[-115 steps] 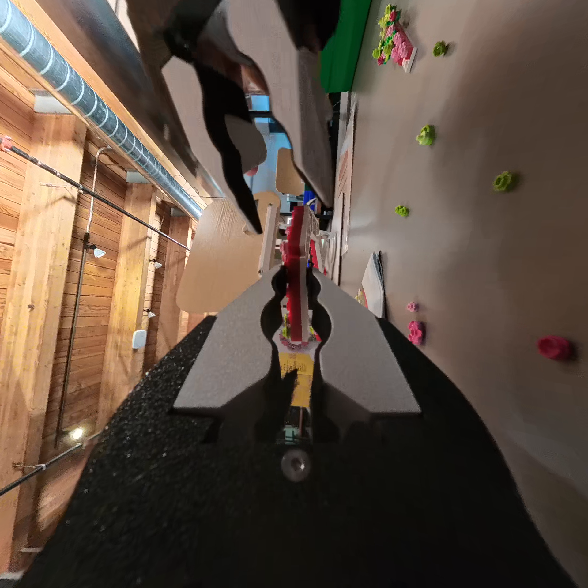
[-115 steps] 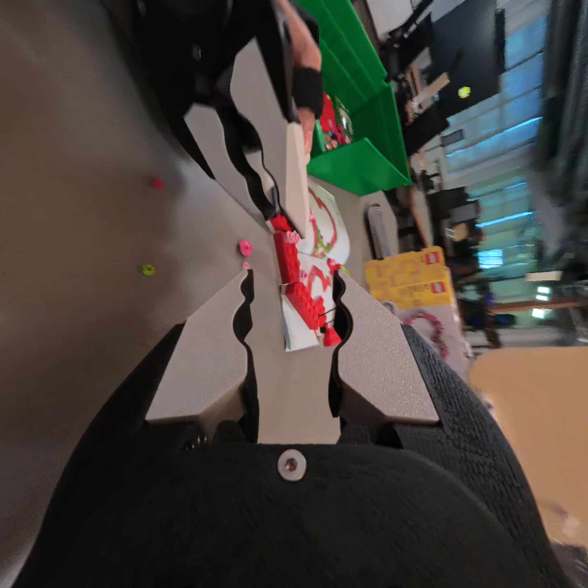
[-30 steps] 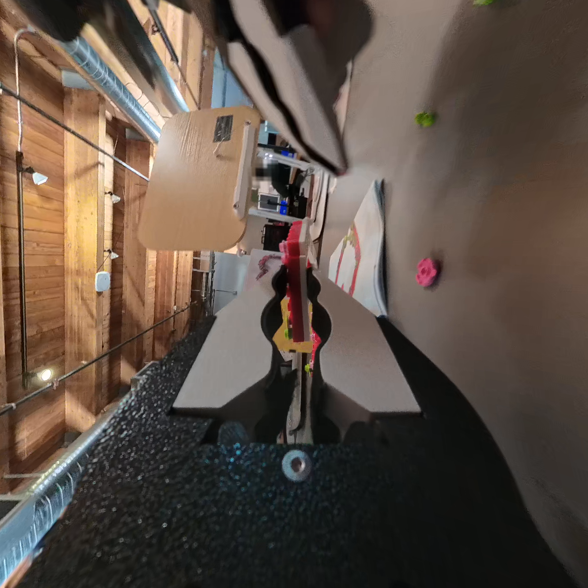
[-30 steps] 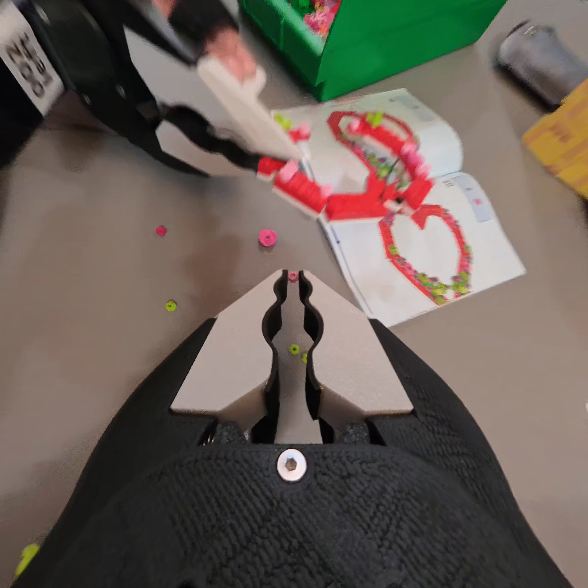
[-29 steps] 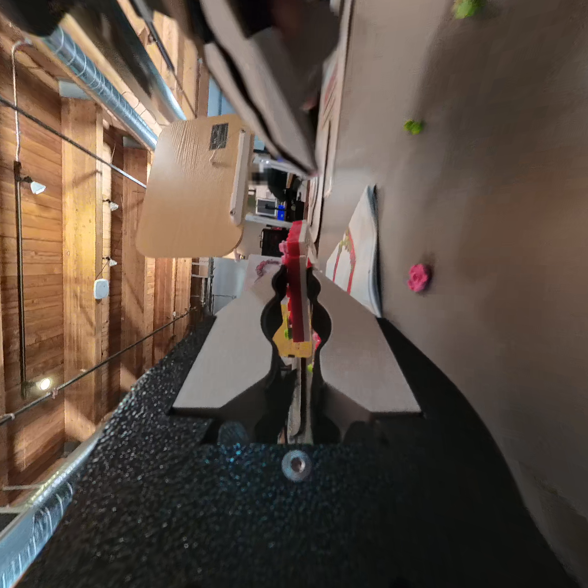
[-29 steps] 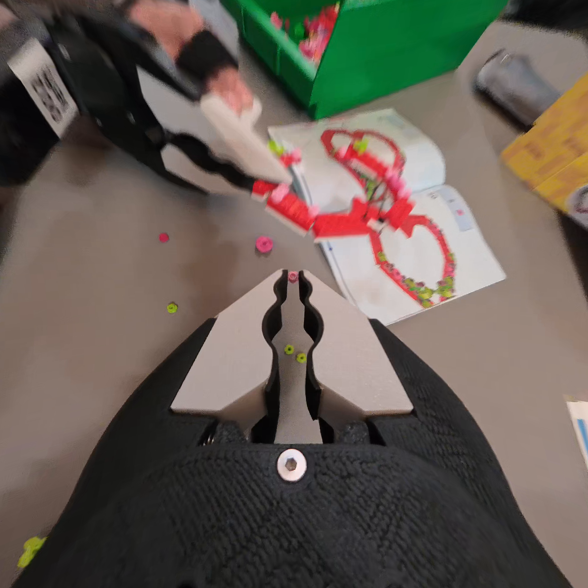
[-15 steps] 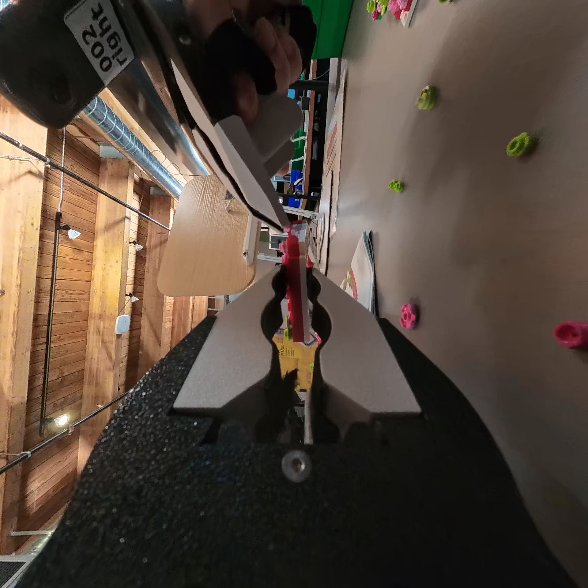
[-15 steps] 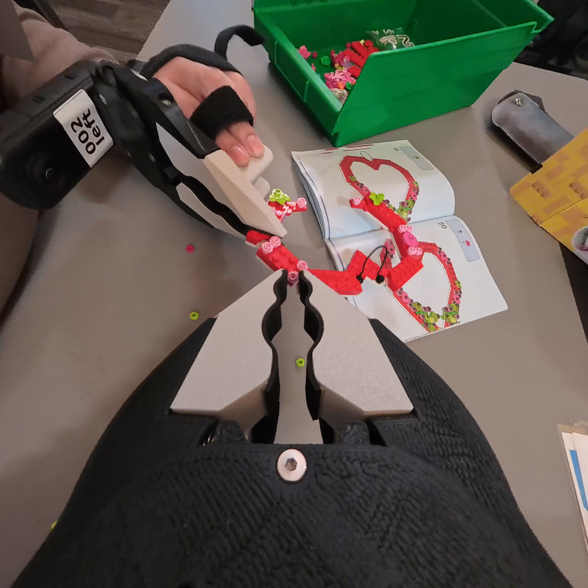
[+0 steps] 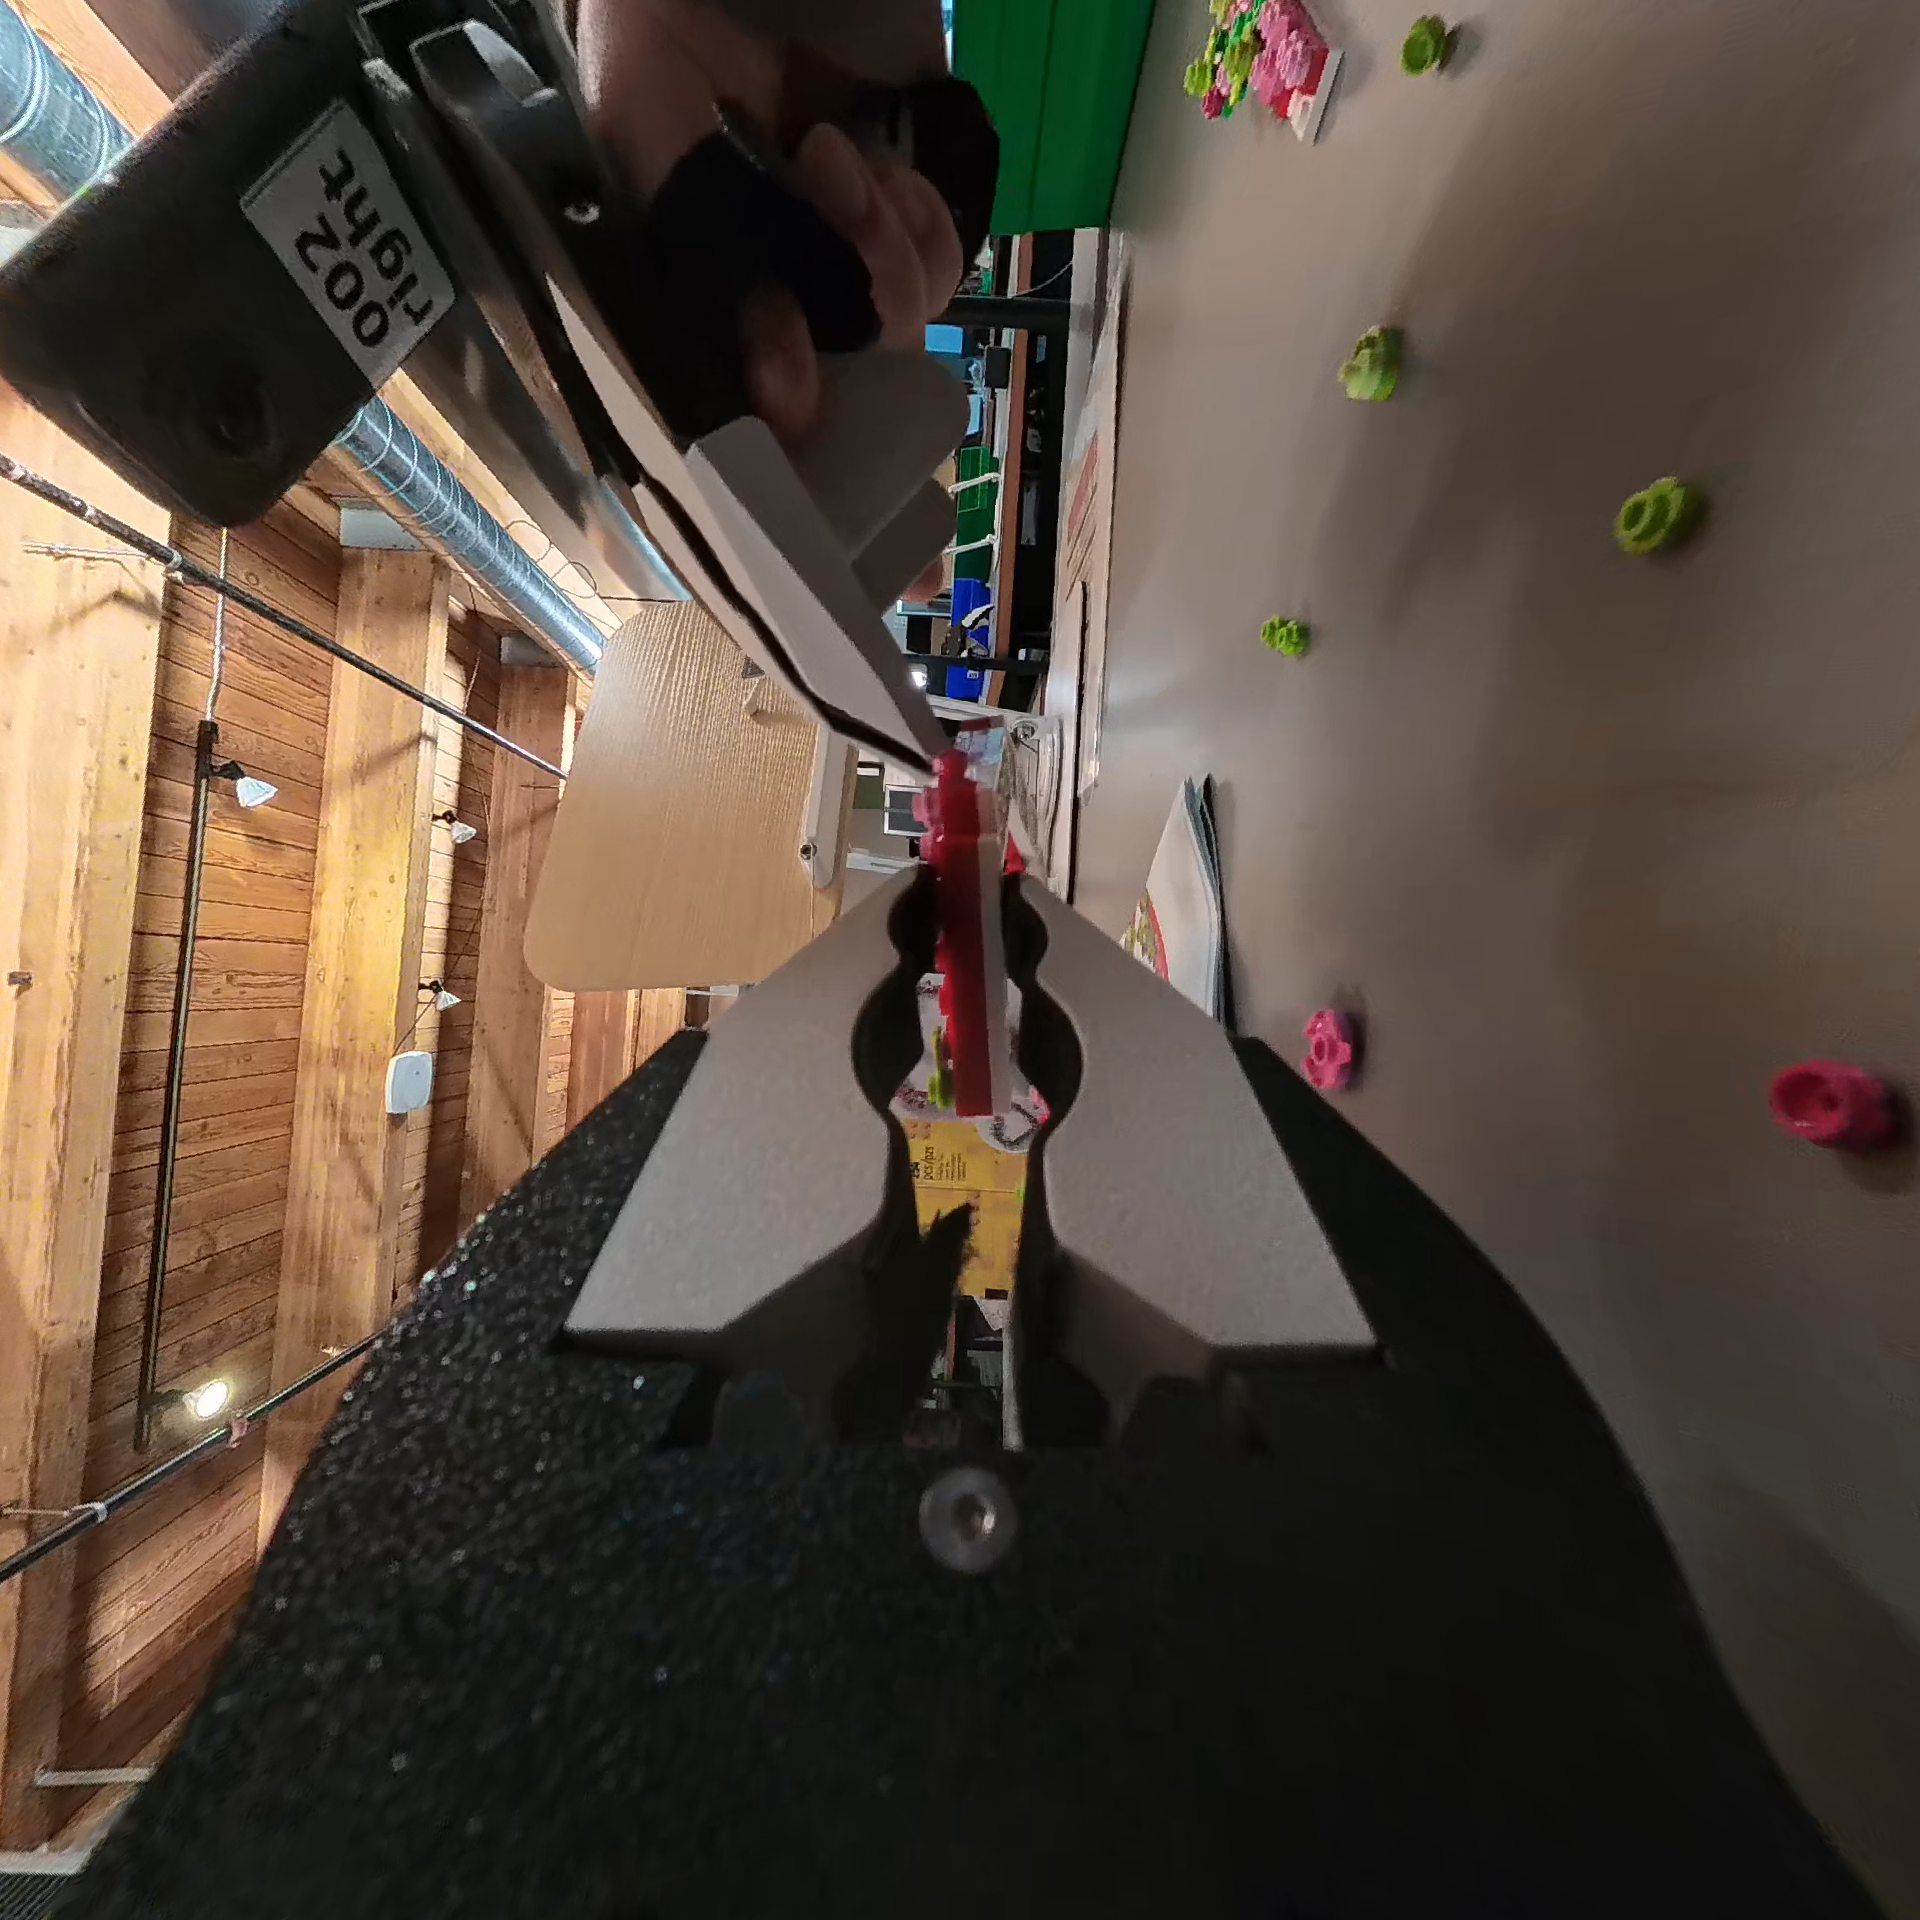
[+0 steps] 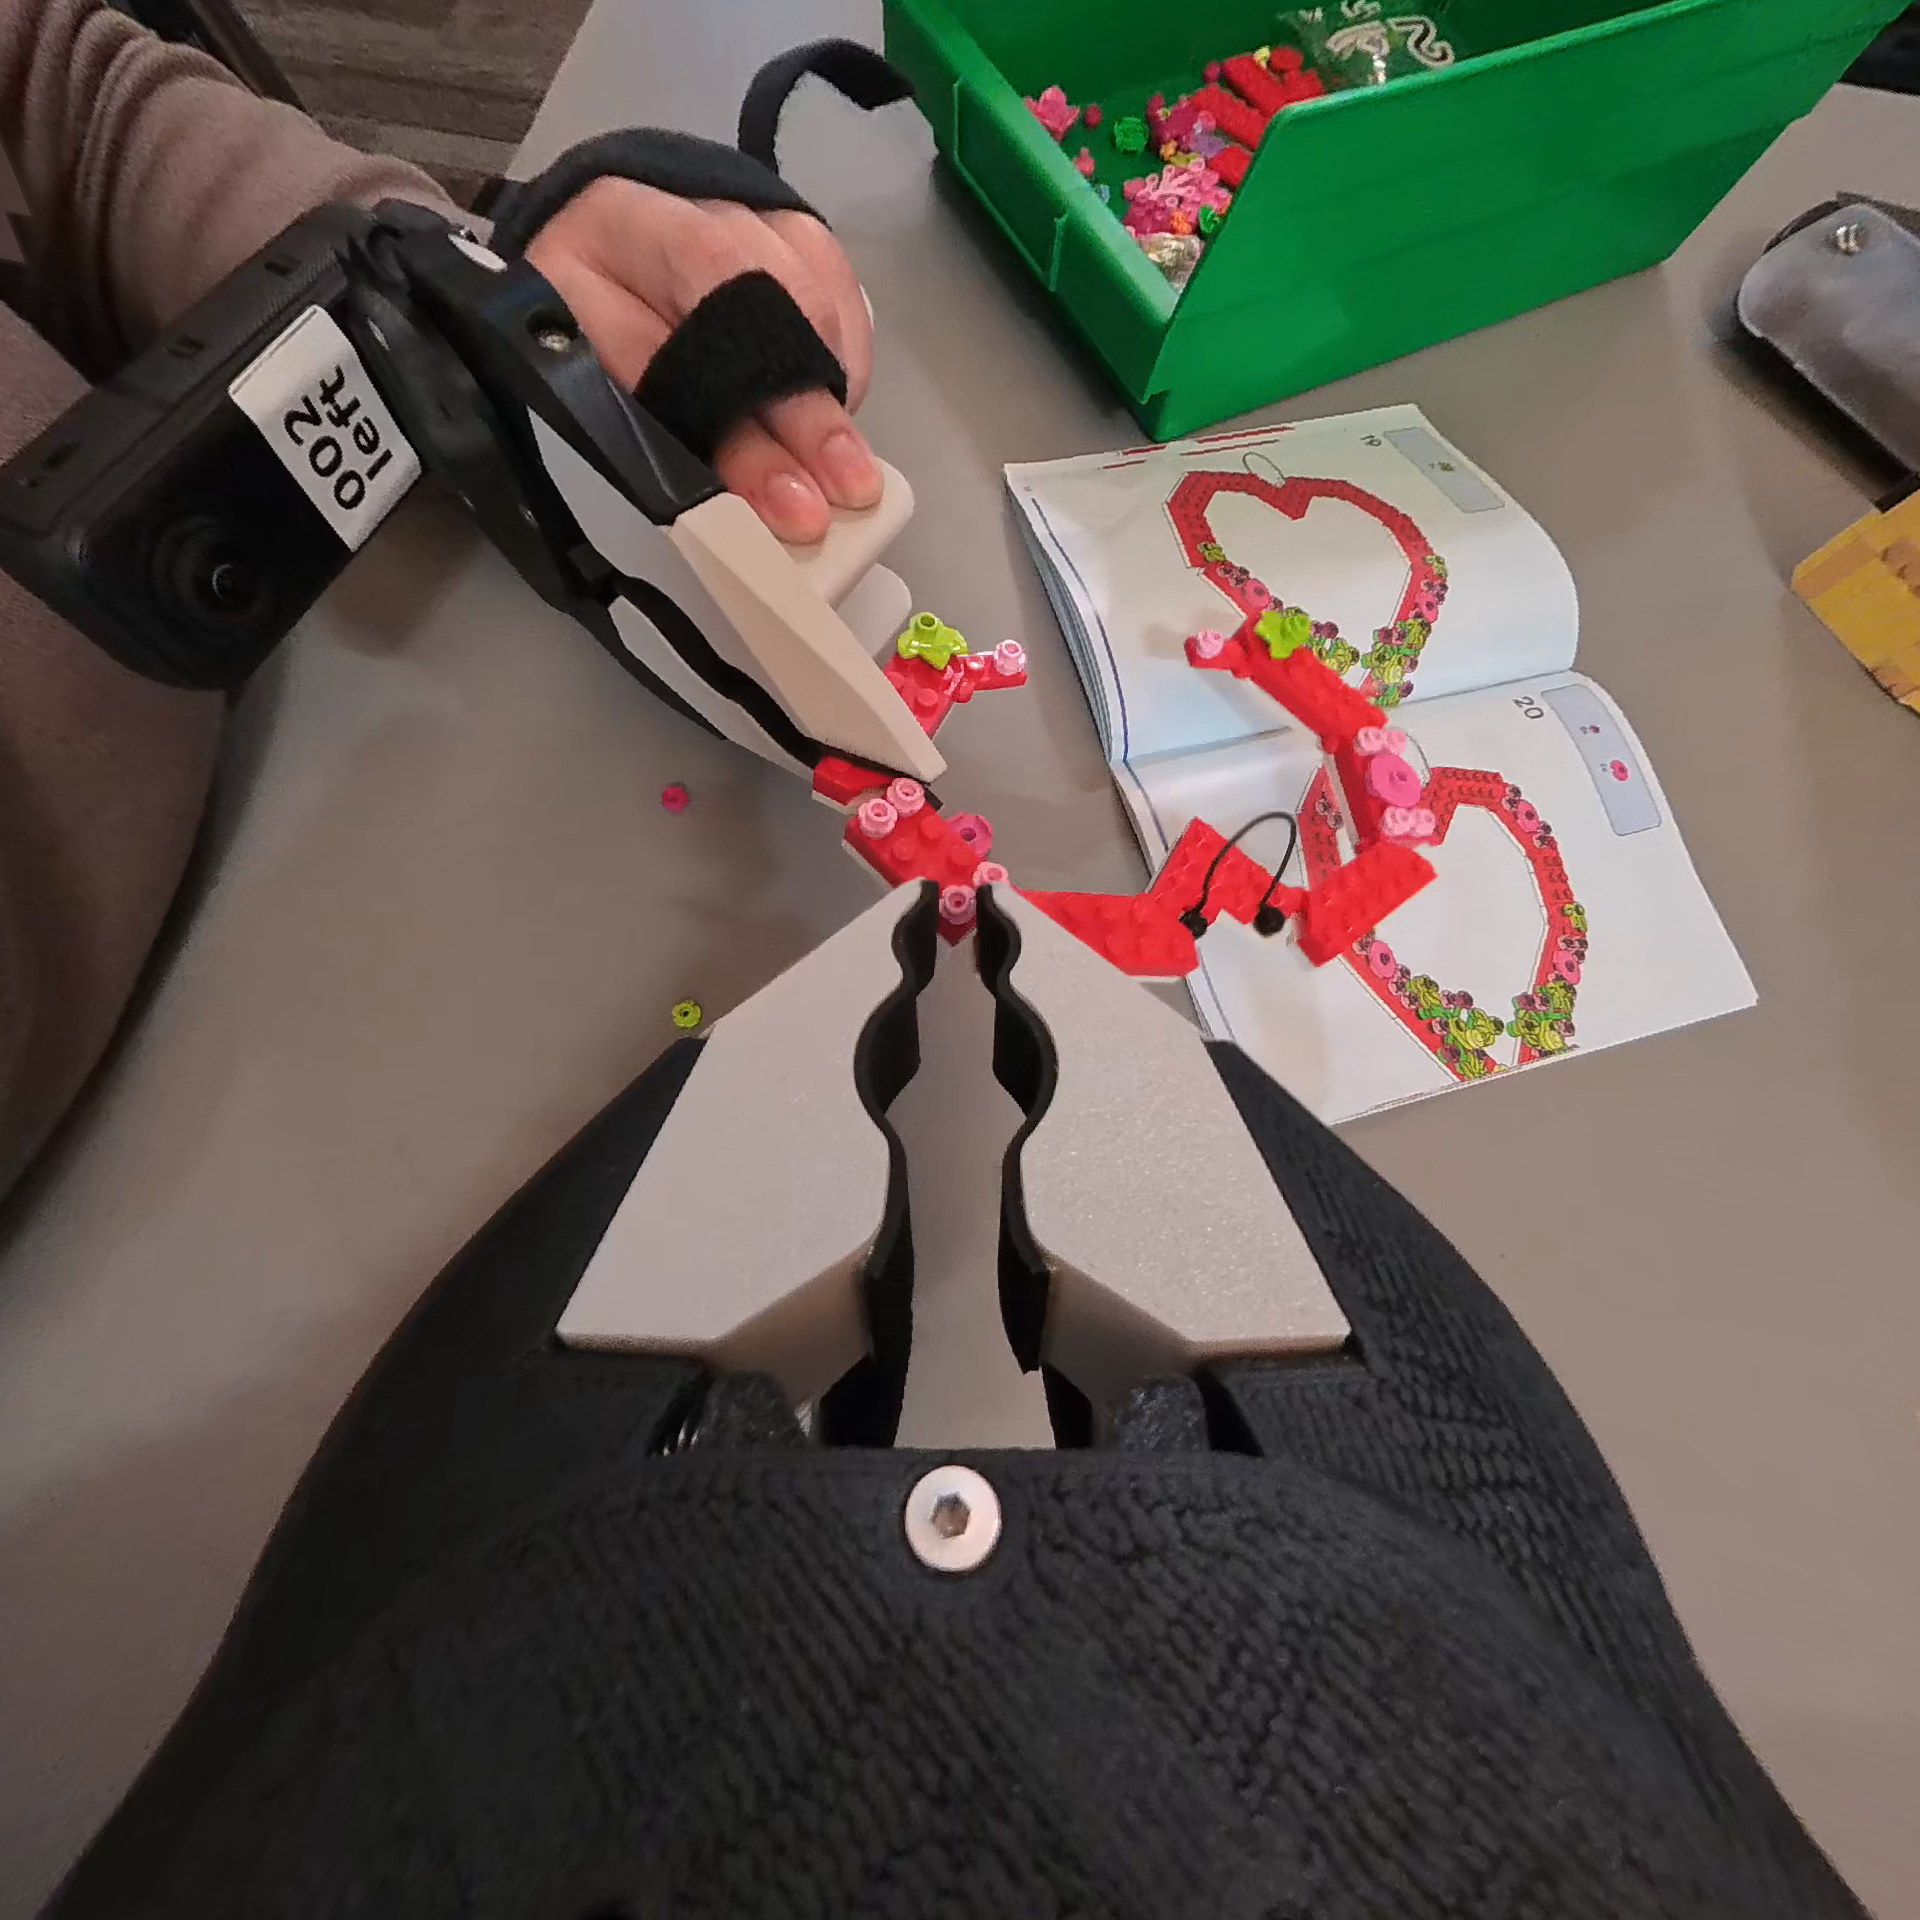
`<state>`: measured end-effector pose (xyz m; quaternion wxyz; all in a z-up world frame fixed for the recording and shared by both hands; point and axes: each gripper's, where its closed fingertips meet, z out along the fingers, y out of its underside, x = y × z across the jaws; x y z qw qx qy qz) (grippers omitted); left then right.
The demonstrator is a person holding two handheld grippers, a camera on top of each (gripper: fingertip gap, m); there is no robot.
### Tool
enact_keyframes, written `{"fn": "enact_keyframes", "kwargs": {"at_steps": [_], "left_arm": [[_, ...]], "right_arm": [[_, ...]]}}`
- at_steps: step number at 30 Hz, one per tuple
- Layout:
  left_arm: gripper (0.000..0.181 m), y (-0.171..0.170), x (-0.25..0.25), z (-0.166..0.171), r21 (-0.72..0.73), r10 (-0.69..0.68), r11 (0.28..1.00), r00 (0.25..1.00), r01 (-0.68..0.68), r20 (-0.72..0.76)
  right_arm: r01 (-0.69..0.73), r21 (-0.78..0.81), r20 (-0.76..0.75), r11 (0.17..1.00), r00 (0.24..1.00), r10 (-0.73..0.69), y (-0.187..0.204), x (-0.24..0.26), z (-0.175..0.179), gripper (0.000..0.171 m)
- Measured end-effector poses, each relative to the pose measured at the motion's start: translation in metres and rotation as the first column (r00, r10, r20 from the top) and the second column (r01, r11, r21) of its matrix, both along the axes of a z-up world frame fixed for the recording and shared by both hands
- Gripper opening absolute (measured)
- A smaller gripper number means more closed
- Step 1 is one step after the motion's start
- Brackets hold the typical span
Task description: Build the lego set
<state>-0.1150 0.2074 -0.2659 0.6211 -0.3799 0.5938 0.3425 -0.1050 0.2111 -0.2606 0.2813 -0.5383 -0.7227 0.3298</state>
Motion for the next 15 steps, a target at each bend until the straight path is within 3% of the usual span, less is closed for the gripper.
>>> {"fn": "enact_keyframes", "kwargs": {"at_steps": [15], "left_arm": [[0.010, -0.0004, -0.0003, 0.0012, 0.001, -0.001, 1.000, 1.000, 0.001, 0.006]], "right_arm": [[0.021, -0.026, -0.008, 0.999, 1.000, -0.021, 0.0008, 0.0005, 0.0000, 0.011]]}}
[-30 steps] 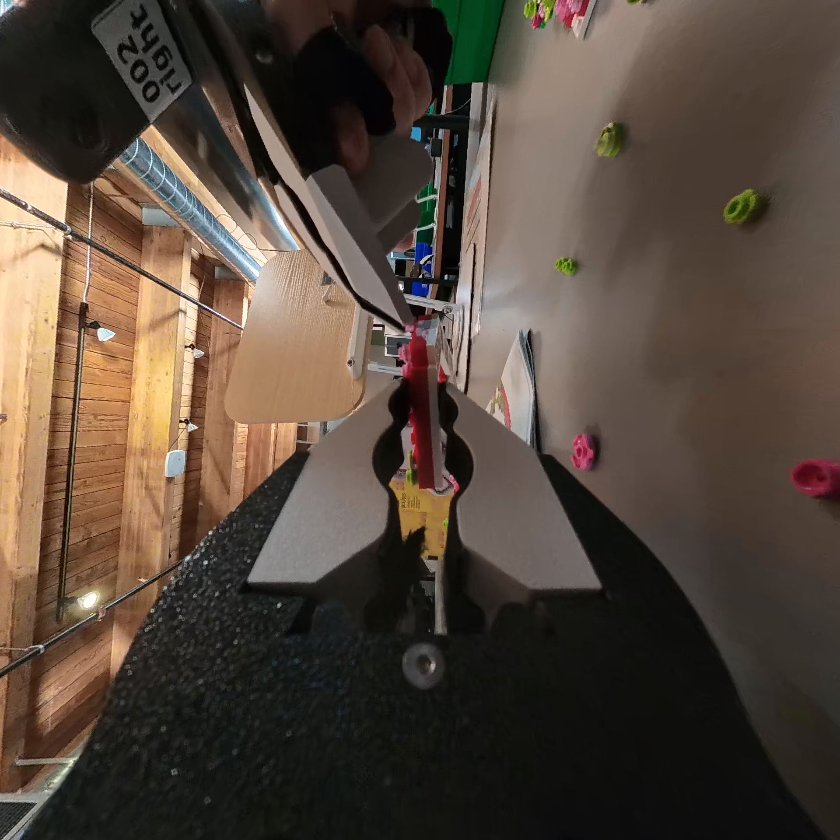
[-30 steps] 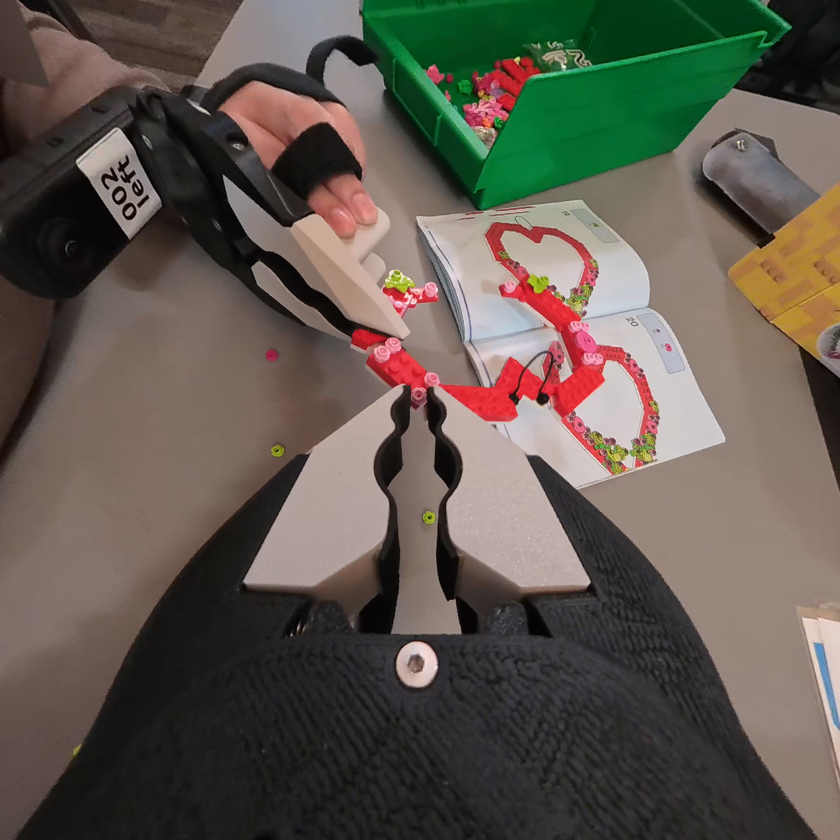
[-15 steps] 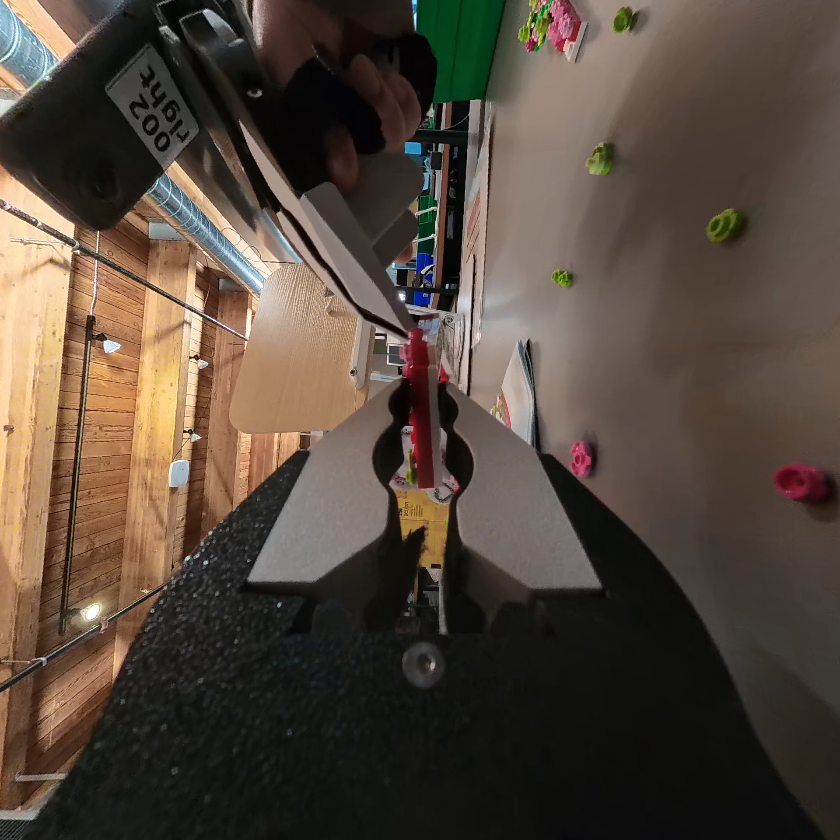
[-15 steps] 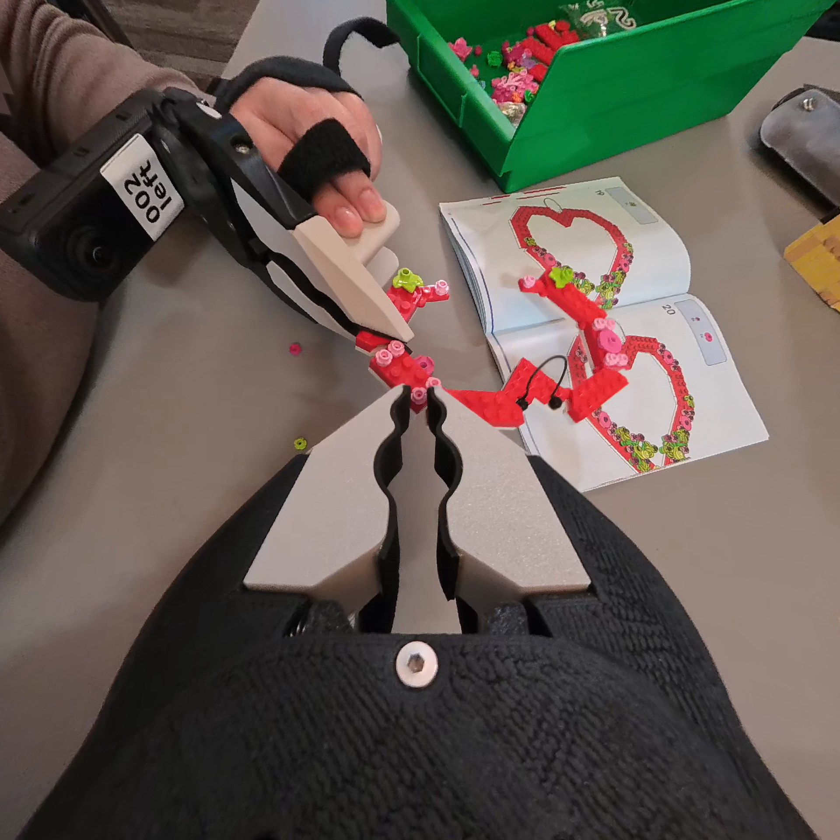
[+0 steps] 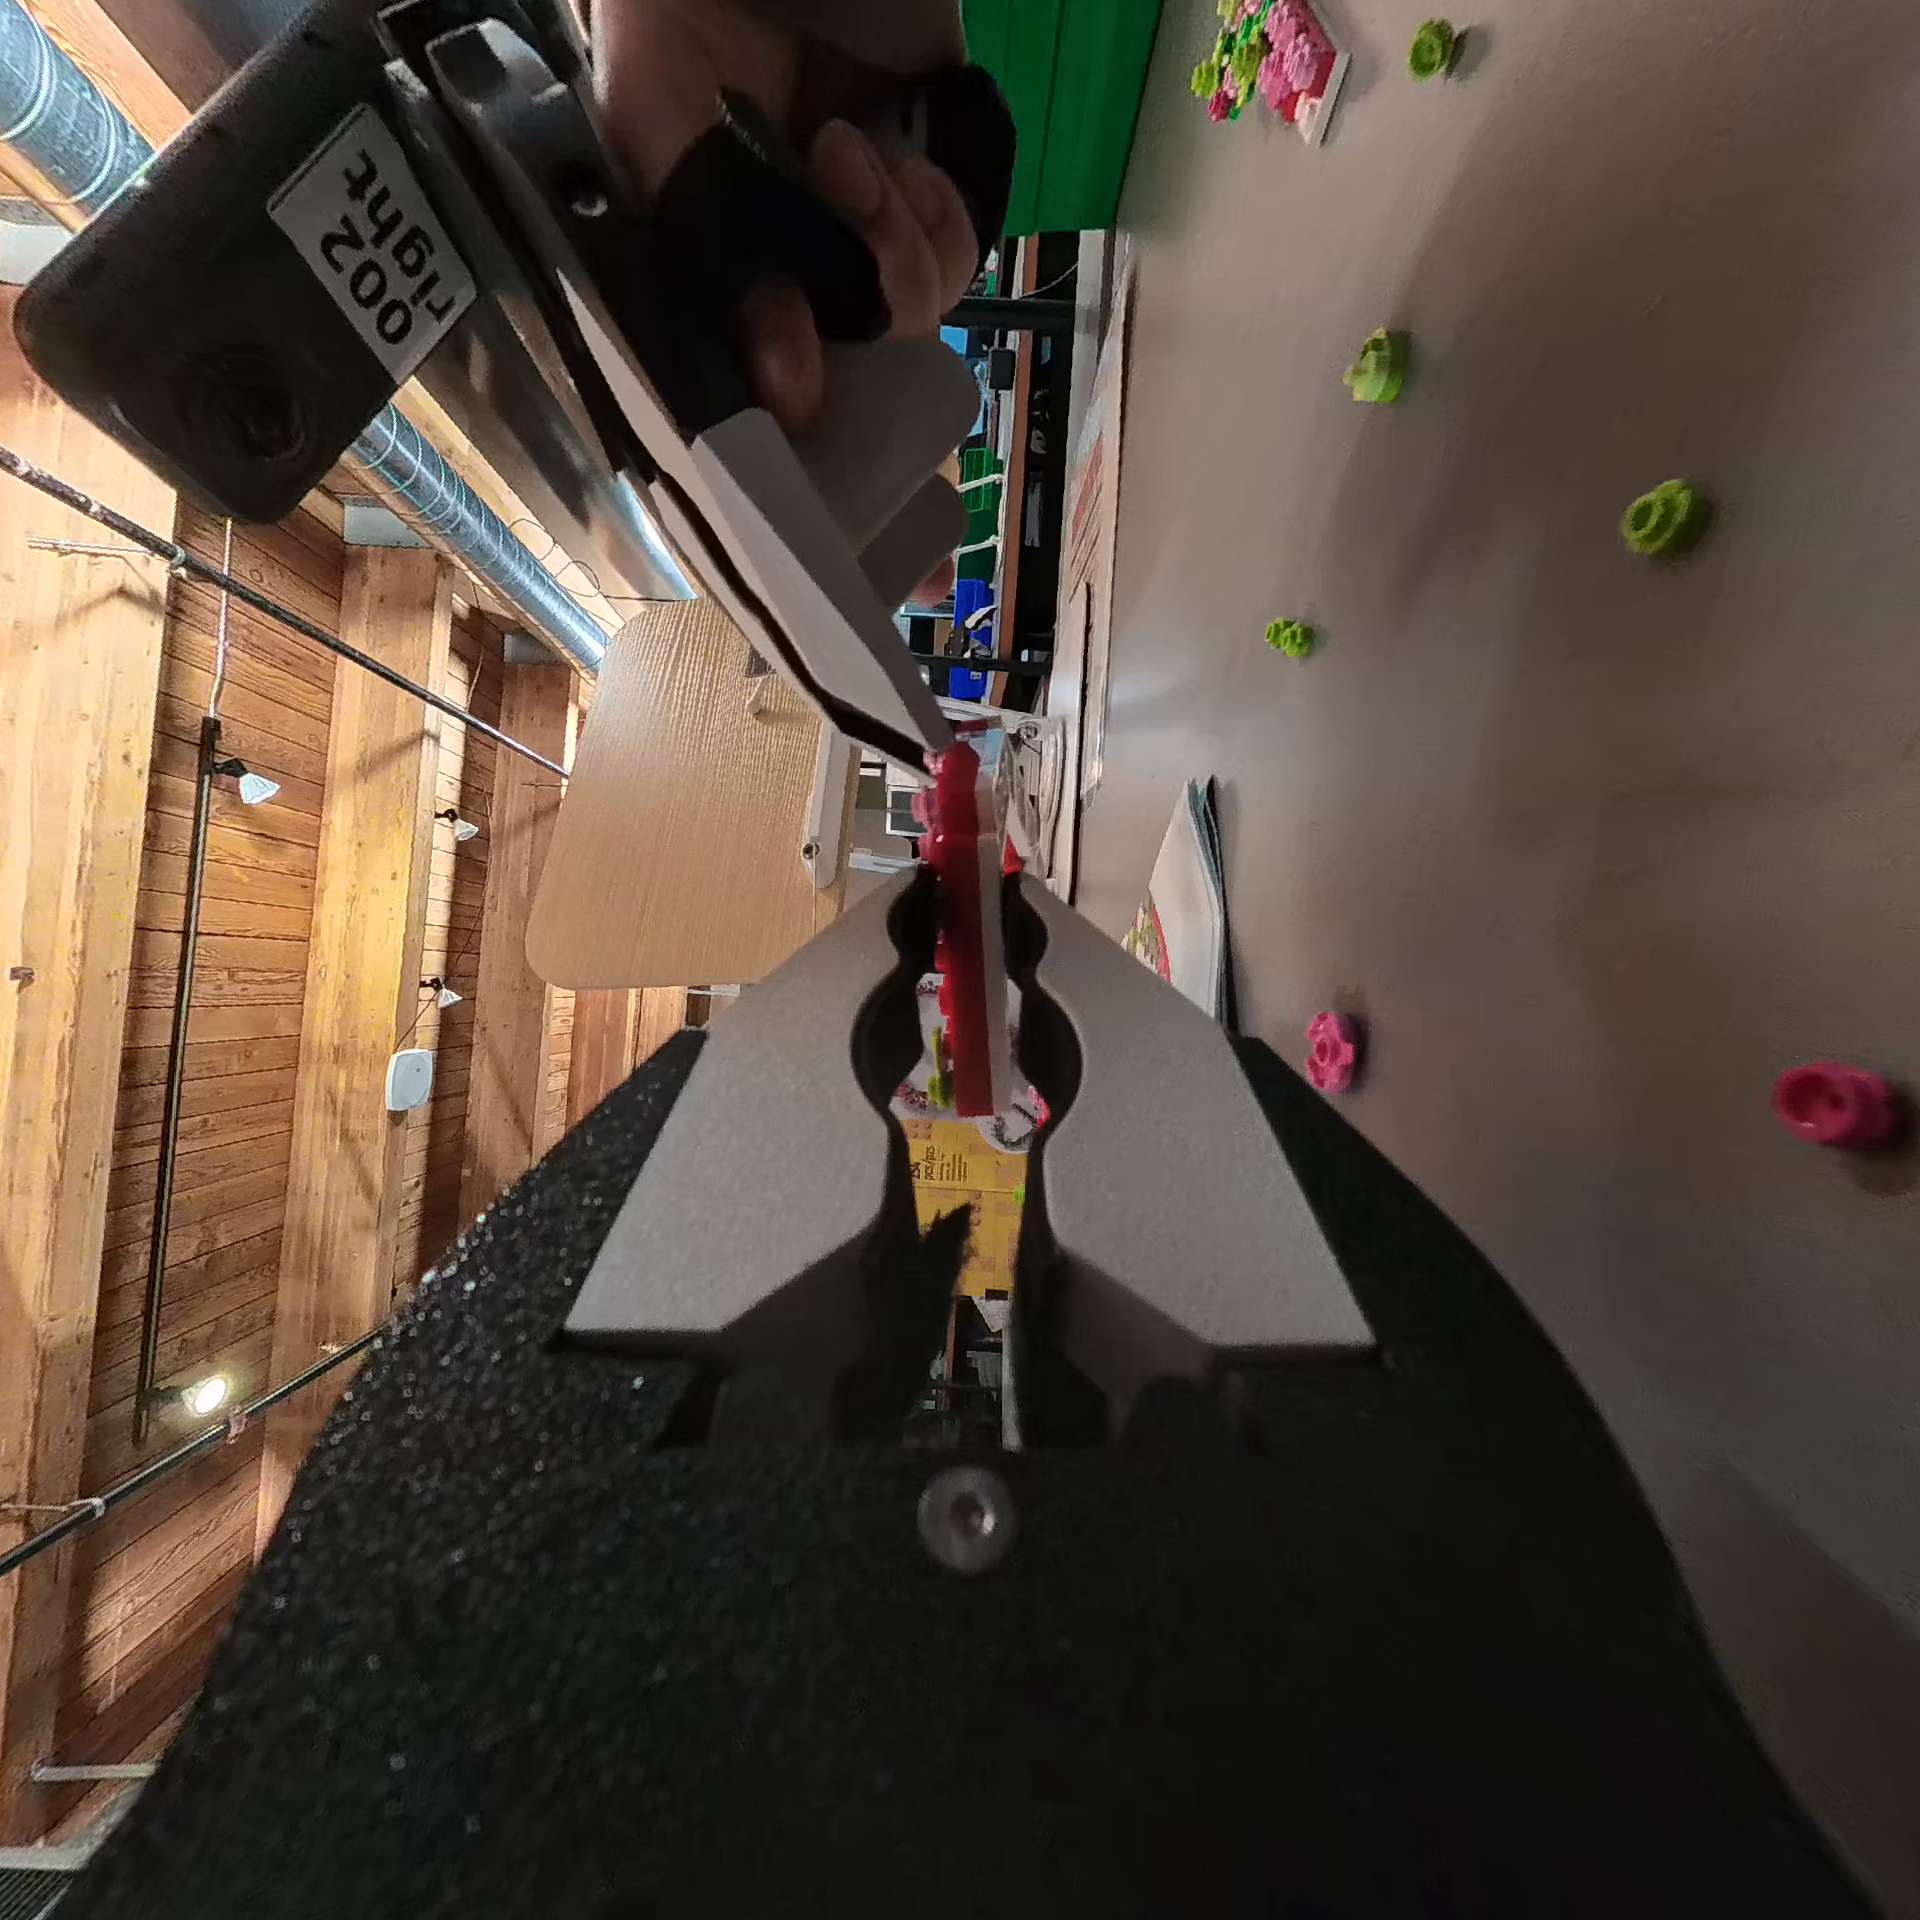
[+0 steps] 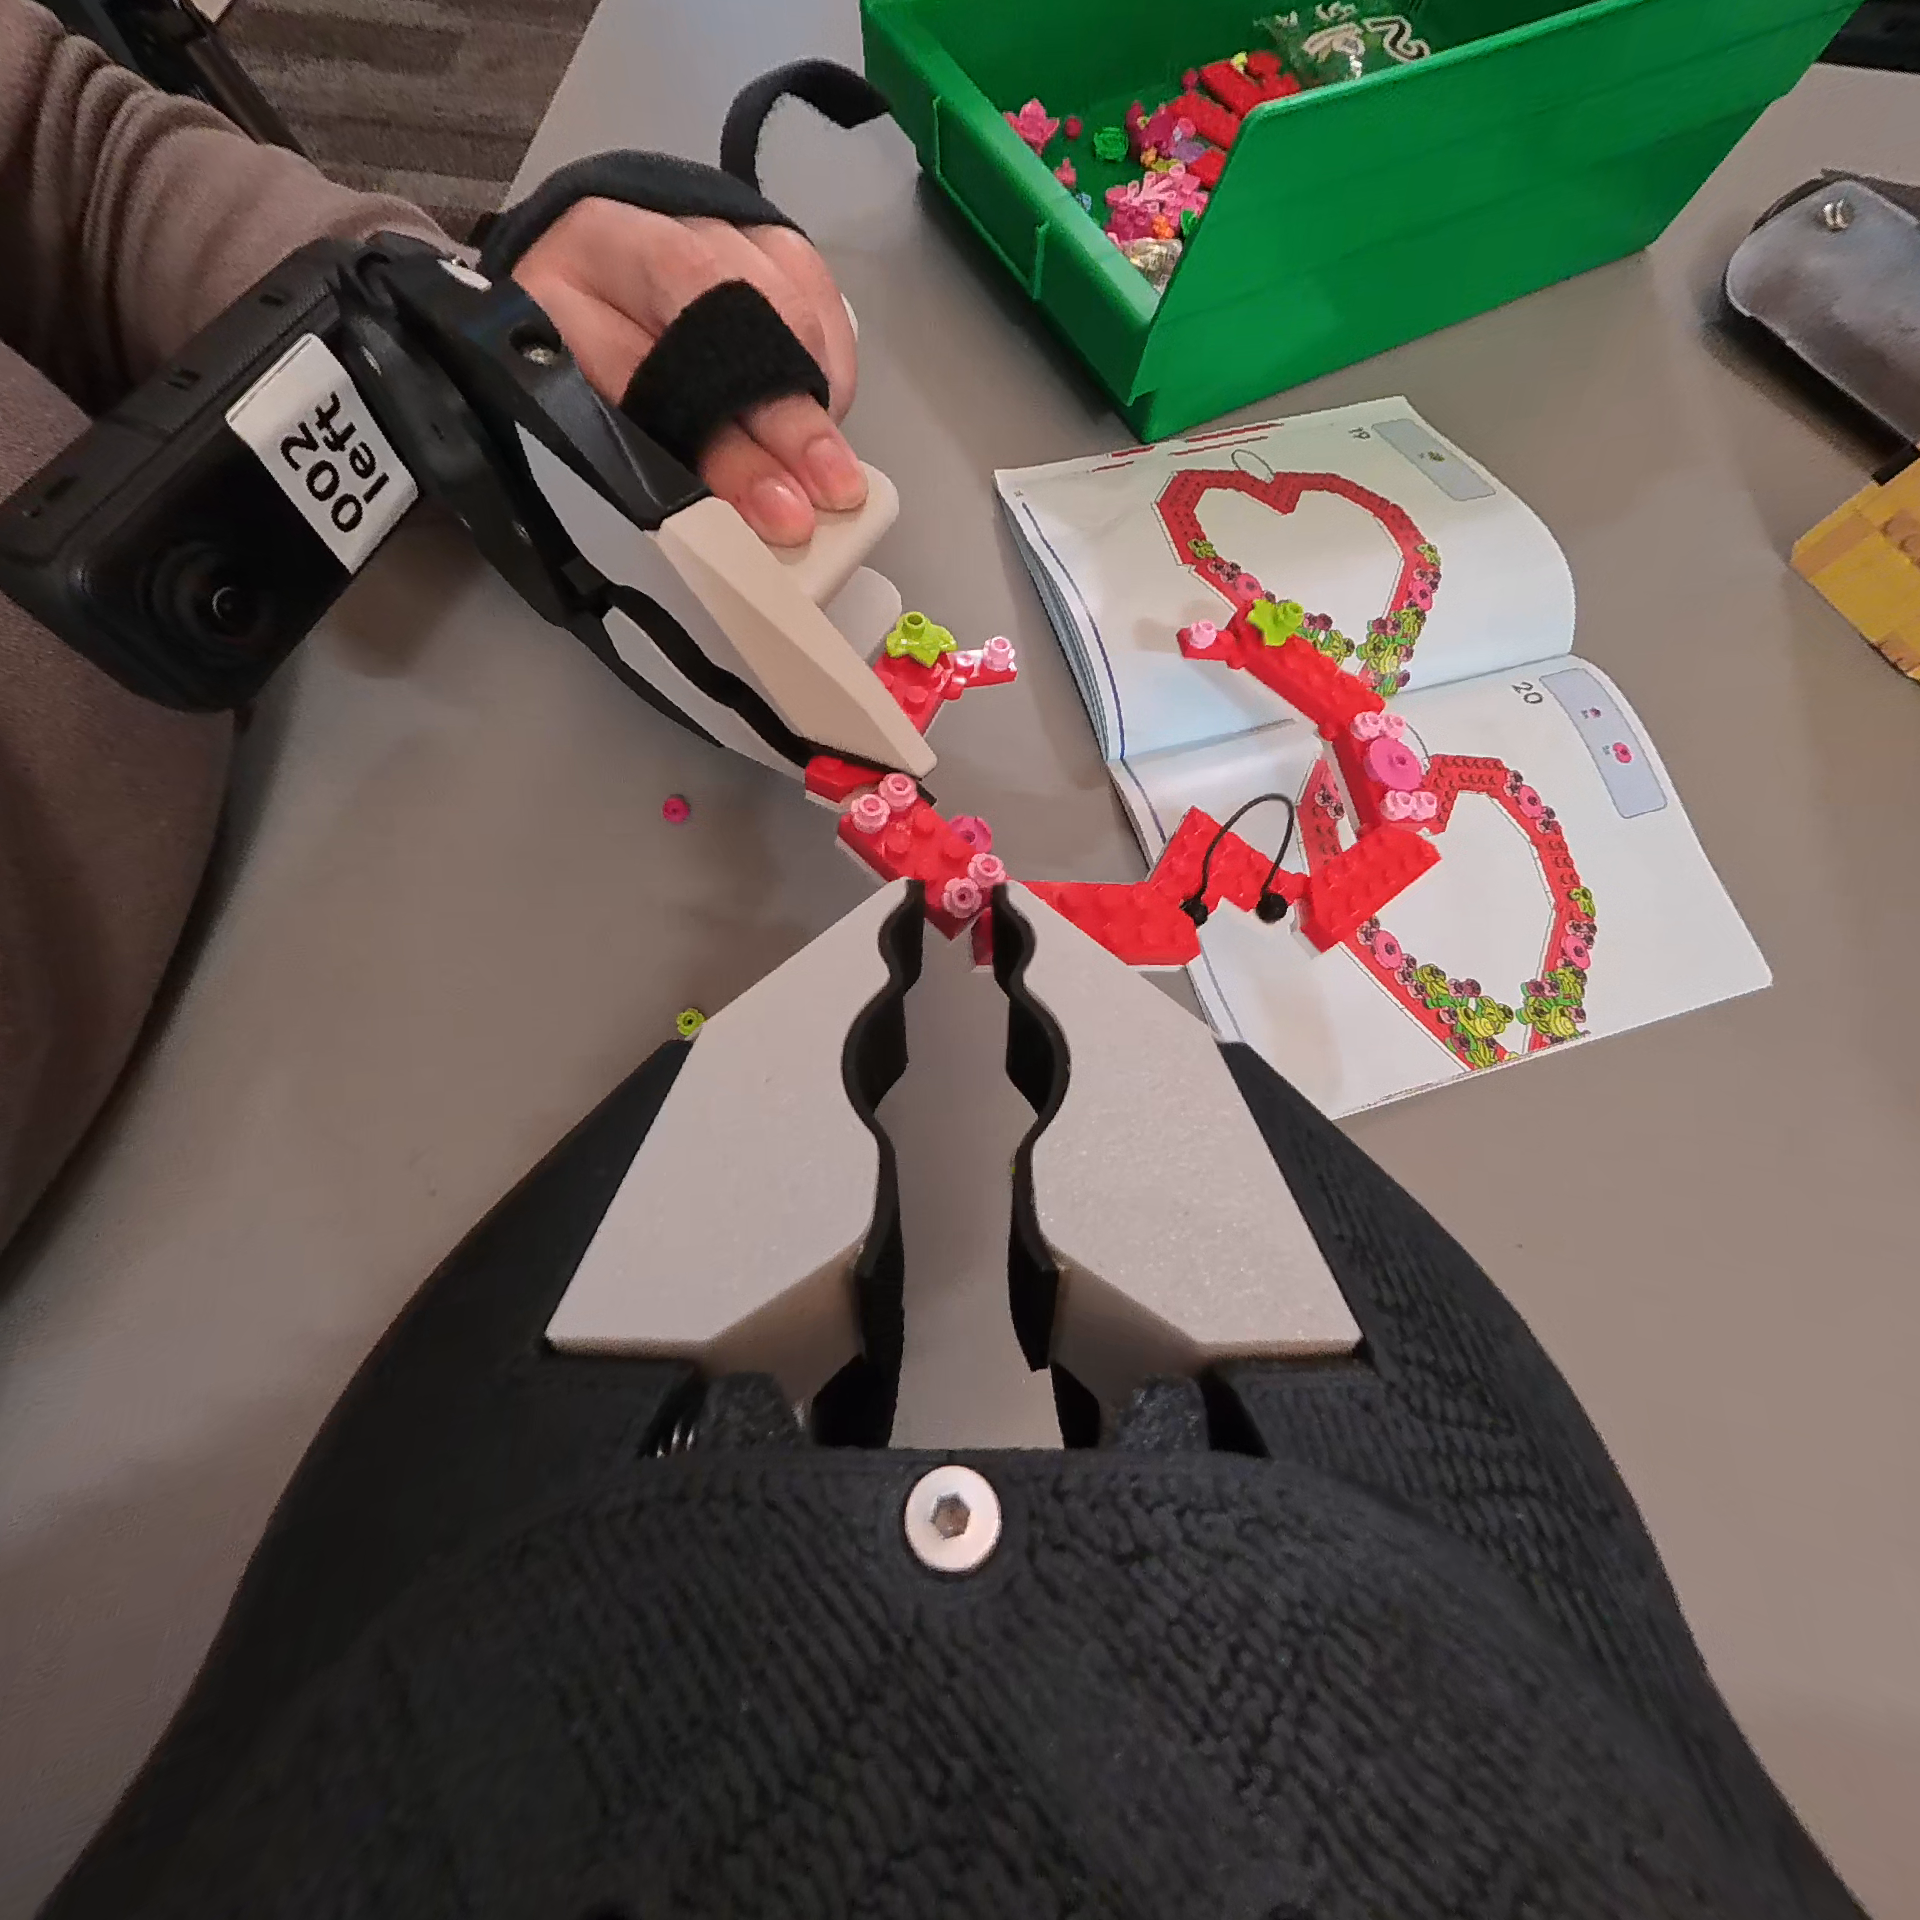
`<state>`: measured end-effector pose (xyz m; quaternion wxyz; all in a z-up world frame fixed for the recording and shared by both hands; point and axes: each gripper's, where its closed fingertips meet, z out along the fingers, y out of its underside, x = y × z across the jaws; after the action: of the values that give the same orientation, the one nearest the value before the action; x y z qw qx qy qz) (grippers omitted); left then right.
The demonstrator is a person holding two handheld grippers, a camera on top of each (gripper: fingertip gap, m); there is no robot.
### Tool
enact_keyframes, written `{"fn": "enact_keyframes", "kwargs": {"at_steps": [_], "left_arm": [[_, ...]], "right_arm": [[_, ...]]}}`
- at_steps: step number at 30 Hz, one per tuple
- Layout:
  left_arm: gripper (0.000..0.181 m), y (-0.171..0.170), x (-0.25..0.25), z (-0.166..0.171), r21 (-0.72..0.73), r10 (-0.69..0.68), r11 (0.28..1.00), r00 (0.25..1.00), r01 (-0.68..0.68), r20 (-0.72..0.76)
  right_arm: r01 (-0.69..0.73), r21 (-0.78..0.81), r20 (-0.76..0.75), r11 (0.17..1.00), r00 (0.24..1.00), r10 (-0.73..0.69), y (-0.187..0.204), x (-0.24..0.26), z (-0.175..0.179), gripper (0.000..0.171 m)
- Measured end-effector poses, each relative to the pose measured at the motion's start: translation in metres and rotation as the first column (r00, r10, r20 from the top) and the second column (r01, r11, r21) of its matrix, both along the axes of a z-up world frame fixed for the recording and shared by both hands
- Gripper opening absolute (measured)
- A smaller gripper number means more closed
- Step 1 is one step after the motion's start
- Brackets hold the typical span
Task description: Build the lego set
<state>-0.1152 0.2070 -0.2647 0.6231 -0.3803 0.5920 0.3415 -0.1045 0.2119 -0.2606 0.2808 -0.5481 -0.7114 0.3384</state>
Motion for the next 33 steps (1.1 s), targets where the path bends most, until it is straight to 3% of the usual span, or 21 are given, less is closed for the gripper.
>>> {"fn": "enact_keyframes", "kwargs": {"at_steps": [5, 8, 10, 12, 15, 17, 22, 25, 33], "left_arm": [[0.010, 0.002, -0.002, -0.002, -0.023, 0.013, 1.000, 1.000, -0.013, 0.005], [0.010, 0.008, -0.008, -0.004, -0.064, 0.052, 0.997, 0.998, -0.050, 0.027], [0.010, 0.010, -0.012, -0.003, -0.084, 0.068, 0.994, 0.996, -0.063, 0.063], [0.010, 0.011, -0.015, 0.001, -0.091, 0.077, 0.993, 0.993, -0.069, 0.093], [0.010, 0.011, -0.016, 0.003, -0.098, 0.077, 0.993, 0.990, -0.066, 0.118], [0.010, 0.010, -0.015, 0.003, -0.103, 0.072, 0.993, 0.989, -0.059, 0.126], [0.010, 0.009, -0.014, 0.003, -0.104, 0.065, 0.993, 0.990, -0.052, 0.124], [0.010, 0.008, -0.013, 0.004, -0.103, 0.061, 0.993, 0.990, -0.048, 0.126], [0.010, 0.006, -0.013, 0.003, -0.108, 0.057, 0.993, 0.992, -0.044, 0.115]], "right_arm": [[0.000, 0.036, -0.065, 0.999, 0.998, 0.002, -0.002, -0.002, 0.009, 0.029], [0.006, 0.245, -0.151, 0.970, 0.988, 0.032, -0.003, -0.005, 0.015, 0.039], [0.033, 0.522, -0.158, 0.852, 0.986, 0.059, 0.002, -0.006, 0.014, 0.041], [0.041, 0.741, -0.135, 0.670, 0.987, 0.089, 0.005, -0.008, 0.012, 0.043], [0.035, 0.875, -0.093, 0.483, 0.991, 0.098, 0.007, -0.012, 0.004, 0.039], [0.050, 0.904, -0.098, 0.424, 0.991, 0.093, 0.008, -0.015, 0.001, 0.035], [0.062, 0.935, -0.095, 0.348, 0.992, 0.079, 0.013, -0.018, 0.000, 0.024], [0.056, 0.940, -0.090, 0.338, 0.993, 0.083, 0.014, -0.018, -0.002, 0.015], [0.021, 0.939, -0.055, 0.343, 0.994, 0.090, 0.012, -0.018, -0.005, 0.013]]}}
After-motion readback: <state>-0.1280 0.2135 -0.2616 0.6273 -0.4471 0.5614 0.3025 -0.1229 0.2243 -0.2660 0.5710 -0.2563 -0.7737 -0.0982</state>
